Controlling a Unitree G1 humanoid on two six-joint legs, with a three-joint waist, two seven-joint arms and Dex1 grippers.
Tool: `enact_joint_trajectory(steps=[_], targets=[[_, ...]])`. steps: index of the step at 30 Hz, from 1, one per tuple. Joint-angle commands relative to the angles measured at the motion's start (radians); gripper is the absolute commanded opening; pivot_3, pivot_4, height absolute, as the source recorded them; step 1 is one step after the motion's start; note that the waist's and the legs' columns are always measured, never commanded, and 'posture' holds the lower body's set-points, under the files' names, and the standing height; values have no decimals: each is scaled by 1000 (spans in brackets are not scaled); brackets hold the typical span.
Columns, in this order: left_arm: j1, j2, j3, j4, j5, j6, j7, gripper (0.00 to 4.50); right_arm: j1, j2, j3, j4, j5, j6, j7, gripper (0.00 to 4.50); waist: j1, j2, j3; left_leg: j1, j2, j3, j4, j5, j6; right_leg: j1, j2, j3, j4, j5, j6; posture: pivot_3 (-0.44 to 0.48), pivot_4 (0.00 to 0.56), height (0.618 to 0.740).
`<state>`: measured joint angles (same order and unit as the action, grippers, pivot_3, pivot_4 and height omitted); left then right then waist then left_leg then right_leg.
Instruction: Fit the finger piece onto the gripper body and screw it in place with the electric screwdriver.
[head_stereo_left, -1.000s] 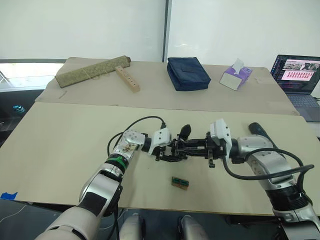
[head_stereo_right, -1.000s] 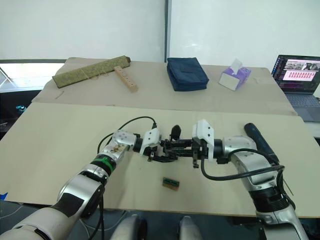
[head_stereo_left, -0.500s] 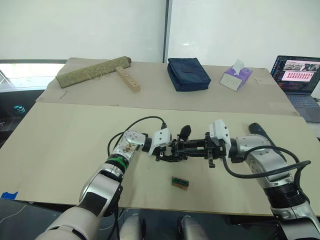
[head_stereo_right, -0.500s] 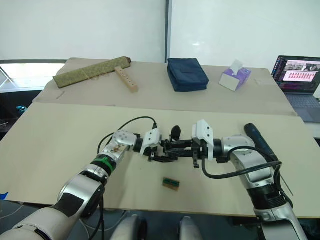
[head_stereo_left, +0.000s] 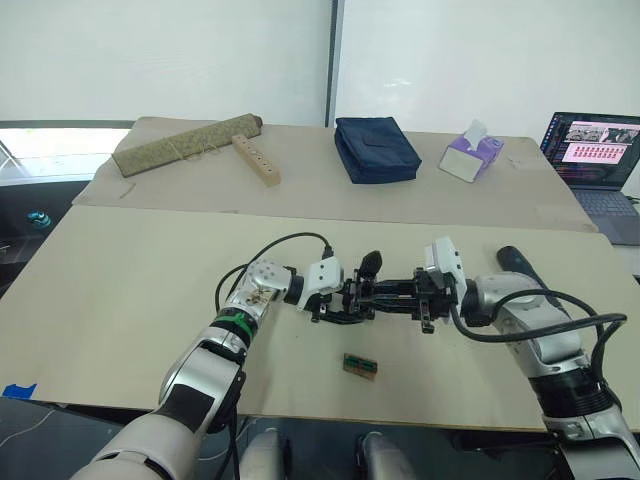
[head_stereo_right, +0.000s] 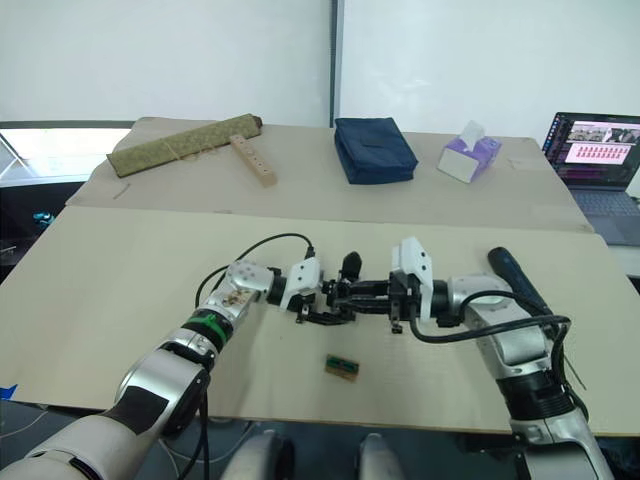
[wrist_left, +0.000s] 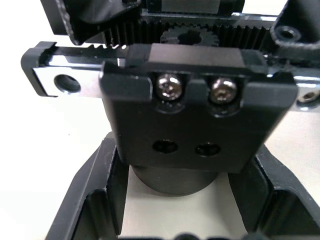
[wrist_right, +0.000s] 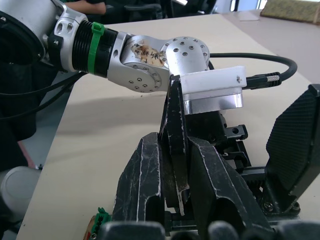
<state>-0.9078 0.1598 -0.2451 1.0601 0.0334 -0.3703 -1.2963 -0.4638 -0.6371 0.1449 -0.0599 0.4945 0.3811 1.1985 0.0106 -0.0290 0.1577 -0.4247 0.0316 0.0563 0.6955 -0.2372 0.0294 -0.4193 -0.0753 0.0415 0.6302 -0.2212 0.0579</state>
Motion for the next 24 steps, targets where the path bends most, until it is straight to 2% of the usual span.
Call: enact_joint_trajectory(steps=[1,6,18,24], targets=[[-22,-11,14,-17,-13,-12,-9,2272,-23,16,46,86,-53,73,-24,333,-1,0,0,0,0,0,0,0,0,0,0,0,0,0,0,0,150,738],[-22,-13,20,-19,-10,-10,-7,2272,-31,28,36,55,-44,105,-33,333,-3,0,0,0,0,0,0,0,0,0,0,0,1,0,0,0,150,738],[-21,-15,25,-18,-9,-7,0,2272,116,-34,65,30,-111,78,-56,333,1,0,-2,0,0,0,0,0,0,0,0,0,0,0,0,0,150,738],[-20,-14,31,-15,-7,-1,3,2272,62,-63,130,46,-120,156,-37,333,2,0,-5,1,0,0,0,0,0,1,0,0,0,0,0,0,150,738]])
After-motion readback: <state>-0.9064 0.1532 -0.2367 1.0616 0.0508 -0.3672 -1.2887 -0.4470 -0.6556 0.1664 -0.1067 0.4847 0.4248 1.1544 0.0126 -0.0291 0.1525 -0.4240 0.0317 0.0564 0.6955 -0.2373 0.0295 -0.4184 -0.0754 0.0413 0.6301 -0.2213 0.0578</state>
